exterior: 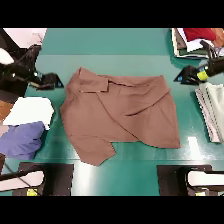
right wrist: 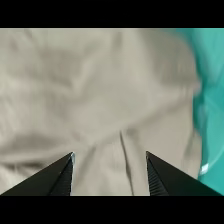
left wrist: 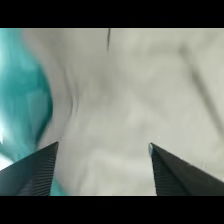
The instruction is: Fold the shirts.
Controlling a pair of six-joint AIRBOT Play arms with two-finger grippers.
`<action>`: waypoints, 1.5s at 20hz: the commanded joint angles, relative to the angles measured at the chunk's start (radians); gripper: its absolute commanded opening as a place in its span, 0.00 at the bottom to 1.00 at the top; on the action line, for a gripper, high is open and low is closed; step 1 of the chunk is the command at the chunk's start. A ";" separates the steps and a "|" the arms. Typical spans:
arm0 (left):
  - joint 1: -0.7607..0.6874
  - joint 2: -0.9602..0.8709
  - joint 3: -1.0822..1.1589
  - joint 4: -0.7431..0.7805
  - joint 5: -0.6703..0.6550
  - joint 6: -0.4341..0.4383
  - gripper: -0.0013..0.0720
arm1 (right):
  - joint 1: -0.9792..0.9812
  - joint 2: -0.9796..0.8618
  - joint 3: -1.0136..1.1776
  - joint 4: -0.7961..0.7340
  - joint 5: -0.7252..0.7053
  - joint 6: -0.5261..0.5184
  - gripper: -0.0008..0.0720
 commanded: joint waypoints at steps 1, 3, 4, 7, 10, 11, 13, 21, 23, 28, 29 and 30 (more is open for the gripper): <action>0.004 0.171 -0.287 0.018 -0.017 0.006 0.90 | -0.042 0.163 -0.231 0.001 0.021 -0.046 0.70; 0.004 0.256 -0.438 0.013 -0.017 0.005 0.90 | -0.073 0.248 -0.352 0.001 0.016 -0.055 0.70; 0.004 0.294 -0.503 0.007 -0.016 0.006 0.90 | -0.090 0.285 -0.402 0.000 0.006 -0.055 0.70; 0.004 0.354 -0.636 -0.022 0.014 0.006 0.90 | -0.144 0.393 -0.526 0.002 -0.055 -0.063 0.70; 0.004 0.353 -0.720 -0.065 0.079 0.006 0.90 | -0.183 0.477 -0.604 0.002 -0.087 -0.063 0.70; 0.004 0.353 -0.743 -0.085 0.100 0.007 0.90 | -0.193 0.497 -0.622 0.002 -0.089 -0.066 0.70; 0.004 0.353 -0.785 -0.127 0.121 0.031 0.90 | -0.204 0.524 -0.642 0.002 -0.088 -0.071 0.70; 0.004 0.353 -0.840 -0.177 0.163 0.032 0.61 | -0.198 0.536 -0.643 -0.002 -0.038 -0.077 0.70; 0.004 0.353 -0.840 -0.197 0.173 0.036 0.14 | -0.198 0.536 -0.643 -0.002 -0.015 -0.095 0.70; 0.004 0.353 -0.782 -0.232 0.150 0.059 0.05 | -0.198 0.537 -0.673 -0.140 0.063 -0.104 0.70; 0.004 0.353 -0.762 -0.232 0.145 0.059 0.05 | -0.198 0.537 -0.702 -0.145 0.080 -0.120 0.70; 0.004 0.353 -0.743 -0.232 0.141 0.060 0.05 | -0.198 0.536 -0.744 -0.146 0.090 -0.131 0.70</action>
